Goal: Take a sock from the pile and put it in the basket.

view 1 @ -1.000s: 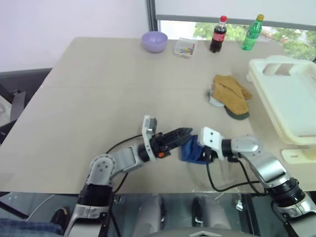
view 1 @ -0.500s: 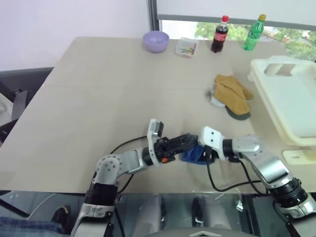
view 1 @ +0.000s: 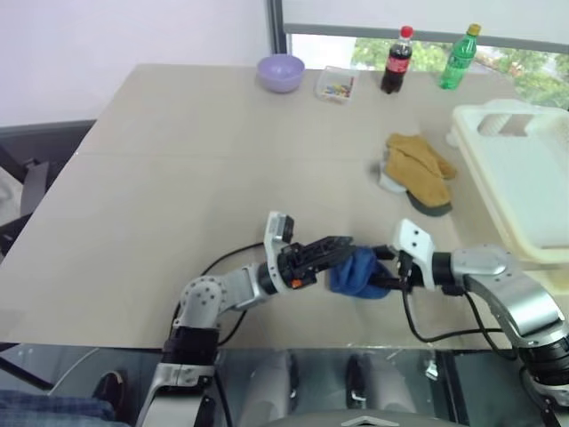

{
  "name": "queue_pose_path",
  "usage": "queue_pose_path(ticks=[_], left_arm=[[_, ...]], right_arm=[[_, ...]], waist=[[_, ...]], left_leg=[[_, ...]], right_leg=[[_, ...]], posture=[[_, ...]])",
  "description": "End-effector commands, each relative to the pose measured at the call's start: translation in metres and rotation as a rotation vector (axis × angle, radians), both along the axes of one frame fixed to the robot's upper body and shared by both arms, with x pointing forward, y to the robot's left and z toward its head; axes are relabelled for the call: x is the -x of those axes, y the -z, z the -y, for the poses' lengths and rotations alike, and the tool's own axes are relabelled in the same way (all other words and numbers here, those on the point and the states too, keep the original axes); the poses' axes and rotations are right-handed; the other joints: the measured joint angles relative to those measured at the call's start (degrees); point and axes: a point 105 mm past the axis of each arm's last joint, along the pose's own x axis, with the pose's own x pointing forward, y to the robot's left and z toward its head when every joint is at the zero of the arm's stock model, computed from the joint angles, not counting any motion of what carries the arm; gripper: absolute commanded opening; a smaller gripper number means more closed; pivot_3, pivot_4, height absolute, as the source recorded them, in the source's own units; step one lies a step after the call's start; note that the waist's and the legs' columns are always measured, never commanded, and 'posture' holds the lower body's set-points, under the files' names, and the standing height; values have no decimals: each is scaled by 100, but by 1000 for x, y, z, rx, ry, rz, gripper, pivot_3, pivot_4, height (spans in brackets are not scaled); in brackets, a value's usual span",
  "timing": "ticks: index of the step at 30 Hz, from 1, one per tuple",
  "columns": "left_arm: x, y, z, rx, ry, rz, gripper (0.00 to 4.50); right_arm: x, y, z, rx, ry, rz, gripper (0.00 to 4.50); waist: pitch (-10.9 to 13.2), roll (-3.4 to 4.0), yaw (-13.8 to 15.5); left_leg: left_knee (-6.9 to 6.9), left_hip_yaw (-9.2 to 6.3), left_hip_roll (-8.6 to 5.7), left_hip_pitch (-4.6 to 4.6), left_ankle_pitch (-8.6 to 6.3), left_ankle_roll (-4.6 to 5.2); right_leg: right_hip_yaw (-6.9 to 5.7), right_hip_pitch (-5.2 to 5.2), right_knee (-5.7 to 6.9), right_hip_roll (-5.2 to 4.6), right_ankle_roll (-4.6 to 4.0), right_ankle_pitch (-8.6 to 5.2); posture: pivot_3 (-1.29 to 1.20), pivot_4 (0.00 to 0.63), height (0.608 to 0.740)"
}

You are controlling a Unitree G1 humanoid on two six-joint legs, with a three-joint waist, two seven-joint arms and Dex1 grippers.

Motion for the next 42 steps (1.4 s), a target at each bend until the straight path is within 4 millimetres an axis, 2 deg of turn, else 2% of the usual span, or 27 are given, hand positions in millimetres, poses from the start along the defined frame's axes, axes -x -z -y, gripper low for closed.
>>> queue_pose_path(ticks=[1, 4, 8, 12, 16, 21, 27, 33, 36, 37, 39, 42], left_arm=[[-1, -7, 5, 29, 24, 23, 4037], [-2, -6, 9, 29, 38, 22, 4037], [-4, 3, 16, 18, 57, -3, 4037], [-9, 8, 21, 18, 64, -14, 4103], [-15, 7, 25, 31, 63, -15, 4103], [-14, 5, 26, 47, 77, -9, 4103], [-15, 7, 26, 41, 76, -10, 4103], [-15, 7, 24, 42, 67, -4, 4103], [-15, 7, 22, 45, 61, 2, 4103], [-15, 8, 22, 44, 59, 4, 4103], [-15, 8, 21, 42, 56, 8, 4103], [-15, 9, 21, 40, 52, 14, 4103]], right_arm=[[3, -12, 26, 41, 60, 36, 2649], [6, -19, 42, 15, 114, 31, 2649], [14, -35, 35, -122, 144, -7, 2649], [16, -43, 31, -167, 173, -2, 4441], [19, -44, 27, -167, 186, -6, 4481], [17, -32, 9, -162, 225, -52, 4481], [16, -30, -12, -204, 227, -82, 4481], [5, 1, 12, -65, 355, -152, 4481], [13, 16, 14, -38, 365, -246, 3747], [16, 18, 12, -44, 358, -273, 3085], [21, 19, 7, -68, 338, -310, 2446], [27, 16, -3, -135, 303, -372, 1071]], waist=[[1, -1, 34], [3, -5, 59], [4, -5, 13], [4, -4, 11], [4, -5, 23], [3, -4, 8], [3, -4, 7], [2, -3, 1], [2, -4, 2], [2, -3, 1], [1, -4, 0], [0, -4, -1]], left_leg=[[0, -2, 0, 0, 0, 0], [3, -2, -3, -5, 0, 1], [5, -2, 0, -6, -1, 2], [5, -8, 2, -3, -1, 3], [12, -8, -1, -7, -2, 5], [12, -9, 1, -7, -2, 5], [17, -8, 0, -7, -2, 6], [20, -8, 0, -7, -2, 6], [22, -8, 0, -6, -2, 6], [23, -8, 0, -6, -2, 7], [23, -7, 0, -4, -2, 7], [28, -8, 1, -1, -2, 7]], right_leg=[[-2, 1, 0, 0, 0, 0], [-3, 1, -2, -2, 1, 0], [0, 0, 0, 2, 0, 2], [-5, 1, 2, 8, 5, -1], [-4, 2, 2, 5, 6, -1], [-3, 1, 3, 8, -3, 4], [-1, 2, 7, 6, -2, 5], [-1, 1, 14, 7, -2, 5], [-1, 1, 17, 8, -3, 6], [-1, 2, 18, 8, -4, 6], [1, 2, 19, 8, -4, 6], [2, 3, 28, 9, -4, 5]], posture=[[0, 150, 733], [0, 150, 733], [0, 150, 733], [0, 150, 733], [0, 150, 733], [0, 150, 733], [0, 150, 733], [0, 150, 733], [0, 150, 733], [0, 150, 733], [0, 150, 733], [0, 150, 733]])
